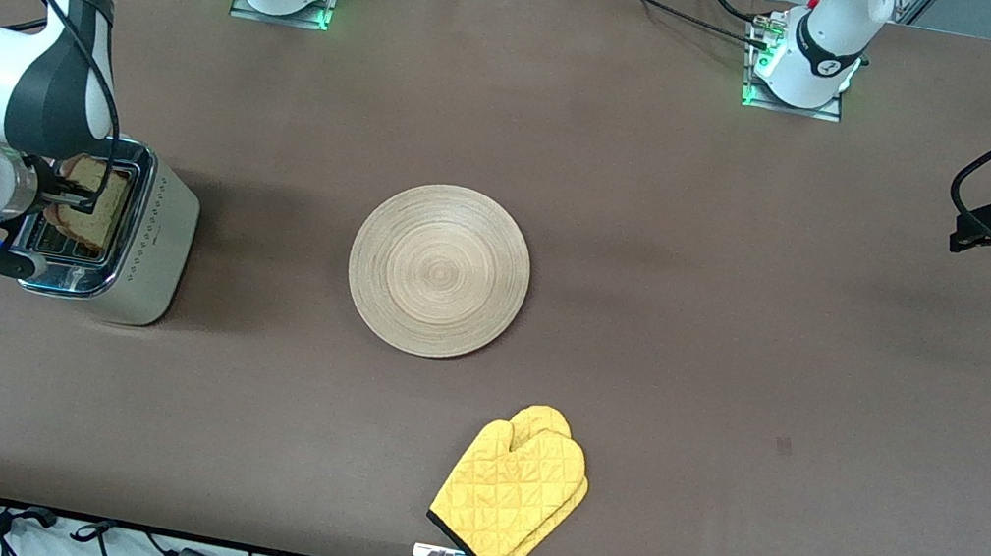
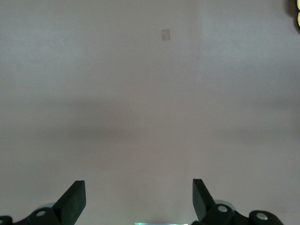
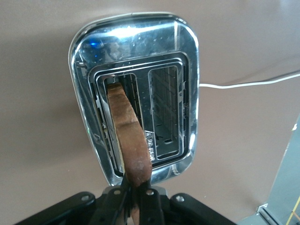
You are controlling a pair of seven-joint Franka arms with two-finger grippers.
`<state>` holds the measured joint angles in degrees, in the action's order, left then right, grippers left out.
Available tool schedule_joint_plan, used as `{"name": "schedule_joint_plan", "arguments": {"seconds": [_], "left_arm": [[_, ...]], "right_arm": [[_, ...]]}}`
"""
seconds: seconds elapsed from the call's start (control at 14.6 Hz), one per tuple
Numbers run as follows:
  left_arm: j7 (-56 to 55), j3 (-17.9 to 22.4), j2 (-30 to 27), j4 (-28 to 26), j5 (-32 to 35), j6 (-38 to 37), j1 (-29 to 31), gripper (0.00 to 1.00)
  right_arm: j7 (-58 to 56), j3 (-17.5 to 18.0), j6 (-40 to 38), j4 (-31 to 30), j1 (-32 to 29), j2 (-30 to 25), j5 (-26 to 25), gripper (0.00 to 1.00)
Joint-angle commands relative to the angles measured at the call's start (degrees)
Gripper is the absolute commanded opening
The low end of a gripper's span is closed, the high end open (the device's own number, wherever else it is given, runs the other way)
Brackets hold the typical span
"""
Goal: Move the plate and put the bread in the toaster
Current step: 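Lower the bread into the toaster slot with the right gripper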
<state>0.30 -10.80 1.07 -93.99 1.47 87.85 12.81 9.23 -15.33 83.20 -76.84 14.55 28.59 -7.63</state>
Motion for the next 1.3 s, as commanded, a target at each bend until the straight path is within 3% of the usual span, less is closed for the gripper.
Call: {"name": "schedule_joint_plan", "arguments": {"seconds": [0.0, 0.34, 0.41, 0.48, 0.89, 1.23], "left_arm": [[-0.7, -0.3, 0.0, 1.0, 0.2, -0.7, -0.1, 1.0], [-0.7, -0.3, 0.1, 1.0, 0.2, -0.8, -0.1, 1.0], [-0.7, -0.3, 0.1, 1.0, 0.3, -0.8, -0.1, 1.0], [-0.7, -0.3, 0.1, 1.0, 0.3, -0.8, -0.1, 1.0], [-0.7, -0.3, 0.1, 1.0, 0.3, -0.8, -0.1, 1.0], [-0.7, -0.4, 0.0, 1.0, 0.2, -0.8, -0.1, 1.0]], "right_arm": [[1.1, 0.1, 0.3, -0.3, -0.8, 0.7, 1.9, 0.0], [-0.1, 0.1, 2.1, -0.3, -1.6, 2.3, 2.7, 0.02], [0.0, 0.1, 2.6, -0.3, -2.1, 2.4, 2.9, 0.46], [0.1, 0.1, 2.5, -0.2, -2.2, 2.4, 3.3, 0.99], [0.4, 0.3, -0.1, 2.5, 0.2, -2.0, 3.8, 1.0], [-0.2, -0.5, -0.1, 7.1, -0.7, -4.1, 9.4, 1.0]]}}
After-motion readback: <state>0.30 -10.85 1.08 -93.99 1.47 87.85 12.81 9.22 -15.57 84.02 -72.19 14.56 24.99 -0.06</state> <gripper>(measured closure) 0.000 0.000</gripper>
